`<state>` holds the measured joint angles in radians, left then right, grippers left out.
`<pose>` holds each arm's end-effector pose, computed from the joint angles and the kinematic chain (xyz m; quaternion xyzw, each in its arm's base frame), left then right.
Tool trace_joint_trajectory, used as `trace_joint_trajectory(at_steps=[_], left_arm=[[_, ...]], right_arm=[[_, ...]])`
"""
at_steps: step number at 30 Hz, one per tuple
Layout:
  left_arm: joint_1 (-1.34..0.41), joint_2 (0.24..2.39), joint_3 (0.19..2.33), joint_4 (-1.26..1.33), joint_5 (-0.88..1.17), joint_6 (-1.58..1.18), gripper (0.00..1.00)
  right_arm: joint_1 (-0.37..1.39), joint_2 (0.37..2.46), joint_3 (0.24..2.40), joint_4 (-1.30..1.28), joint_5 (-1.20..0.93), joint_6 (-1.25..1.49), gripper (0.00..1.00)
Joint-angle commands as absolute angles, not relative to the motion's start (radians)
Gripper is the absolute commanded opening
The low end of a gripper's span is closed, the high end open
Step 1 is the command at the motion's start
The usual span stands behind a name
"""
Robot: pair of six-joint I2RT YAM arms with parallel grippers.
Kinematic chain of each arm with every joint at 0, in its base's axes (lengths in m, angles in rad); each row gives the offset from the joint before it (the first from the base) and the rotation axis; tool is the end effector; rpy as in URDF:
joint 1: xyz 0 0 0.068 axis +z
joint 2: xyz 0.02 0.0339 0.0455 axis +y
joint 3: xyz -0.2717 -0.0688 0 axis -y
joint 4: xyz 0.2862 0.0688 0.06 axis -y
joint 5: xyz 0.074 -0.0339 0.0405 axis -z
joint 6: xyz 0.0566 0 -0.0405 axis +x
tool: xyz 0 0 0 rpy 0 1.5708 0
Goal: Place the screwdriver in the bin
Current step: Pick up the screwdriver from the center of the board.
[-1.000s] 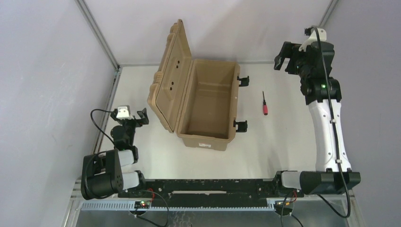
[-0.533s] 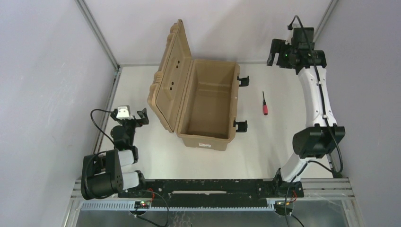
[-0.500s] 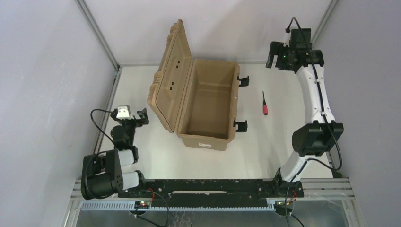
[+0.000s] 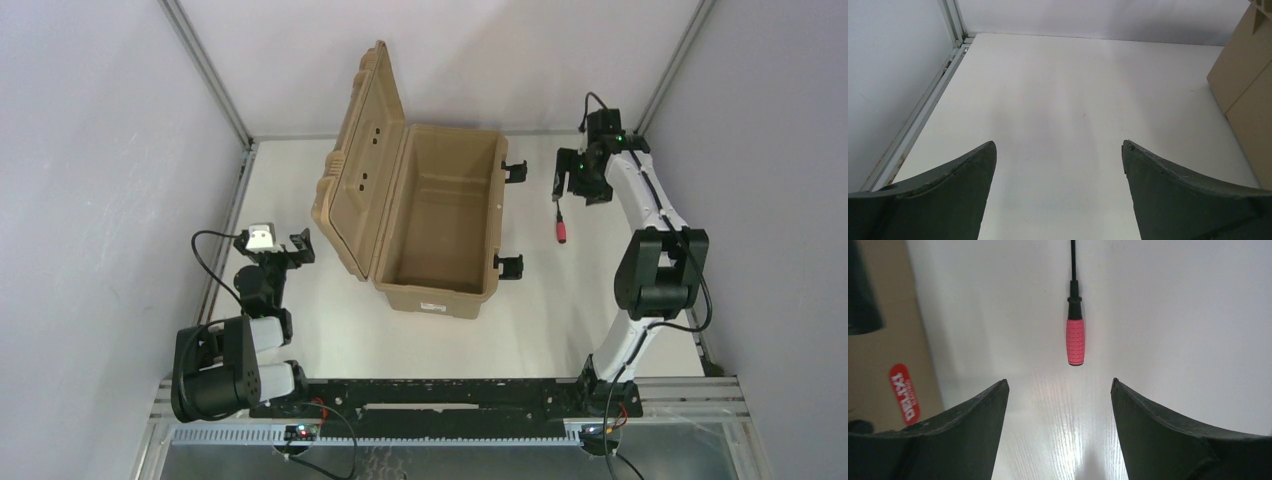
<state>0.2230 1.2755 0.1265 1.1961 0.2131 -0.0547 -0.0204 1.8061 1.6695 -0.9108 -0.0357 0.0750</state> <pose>0.2387 0.0418 0.1430 -0.0188 0.6904 -0.0127 0.7231 0.4403 -0.0070 0.2851 0.0414 0.9649 0.0243 0.2581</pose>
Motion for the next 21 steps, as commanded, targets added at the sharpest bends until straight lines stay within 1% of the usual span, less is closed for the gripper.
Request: trace_joint_trajectory(at_steps=[1,5,8,21], left_arm=[[0.222,1.273,0.111,1.245,0.215,-0.066,1.00],[0.224,1.273,0.111,1.244,0.216,-0.066,1.00],[0.223,1.273,0.111,1.245,0.215,-0.066,1.00],[0.225,1.273,0.112,1.245,0.215,-0.066,1.00]], right_arm=[[-0.029,1.837,1.589,-0.830,-0.045,0.089,0.82],[-0.032,1.878,1.550,-0.801,-0.050,0.093,0.77],[-0.035,1.907,1.534,-0.783,-0.050,0.099,0.75],[-0.045,2.026,1.532,-0.758,-0.033,0.110,0.62]])
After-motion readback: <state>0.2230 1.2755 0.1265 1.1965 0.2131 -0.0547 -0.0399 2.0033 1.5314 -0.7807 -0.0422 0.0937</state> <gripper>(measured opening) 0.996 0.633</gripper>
